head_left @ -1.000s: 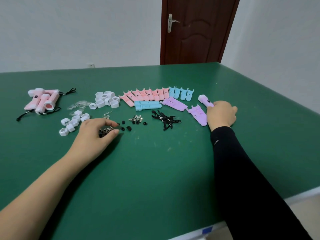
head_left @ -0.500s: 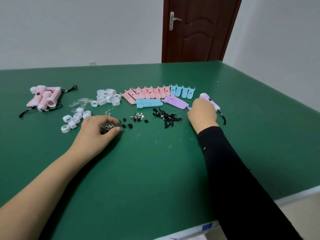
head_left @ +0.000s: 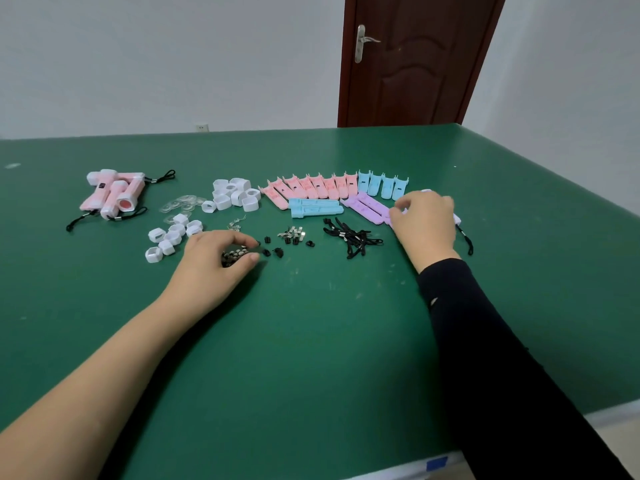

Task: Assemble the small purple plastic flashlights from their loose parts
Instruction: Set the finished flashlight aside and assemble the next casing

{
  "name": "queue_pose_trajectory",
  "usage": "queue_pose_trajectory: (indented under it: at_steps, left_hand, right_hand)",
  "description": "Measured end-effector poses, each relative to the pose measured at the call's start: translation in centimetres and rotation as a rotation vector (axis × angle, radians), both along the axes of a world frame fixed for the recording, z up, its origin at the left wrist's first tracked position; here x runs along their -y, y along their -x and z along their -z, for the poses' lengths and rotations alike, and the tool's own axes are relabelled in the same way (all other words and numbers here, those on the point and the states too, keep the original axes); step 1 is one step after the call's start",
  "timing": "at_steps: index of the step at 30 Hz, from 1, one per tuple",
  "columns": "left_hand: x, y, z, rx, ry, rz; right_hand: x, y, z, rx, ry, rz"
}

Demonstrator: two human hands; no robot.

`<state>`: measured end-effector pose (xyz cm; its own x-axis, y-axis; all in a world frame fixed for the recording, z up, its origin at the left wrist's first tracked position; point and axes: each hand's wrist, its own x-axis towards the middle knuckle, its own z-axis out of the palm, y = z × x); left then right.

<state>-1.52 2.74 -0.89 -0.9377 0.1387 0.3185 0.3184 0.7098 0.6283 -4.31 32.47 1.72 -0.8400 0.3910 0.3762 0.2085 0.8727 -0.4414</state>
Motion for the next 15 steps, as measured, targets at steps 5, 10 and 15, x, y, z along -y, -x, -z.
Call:
queue_pose_trajectory:
  at_steps: [5, 10, 15]
  left_hand:
    - [0.1, 0.0, -0.2, 0.029, -0.077, -0.034]
    - [0.4, 0.0, -0.4, 0.008, -0.064, -0.069]
    - [0.8, 0.1, -0.6, -0.012, -0.036, -0.074]
  right_hand:
    - [-1.3, 0.1, -0.8, 0.192, -0.026, 0.125]
    - [-0.7, 0.4, -0.1, 0.430, -0.102, 0.067]
    - [-0.2, 0.2, 0.0, 0.374, -0.052, 0.121]
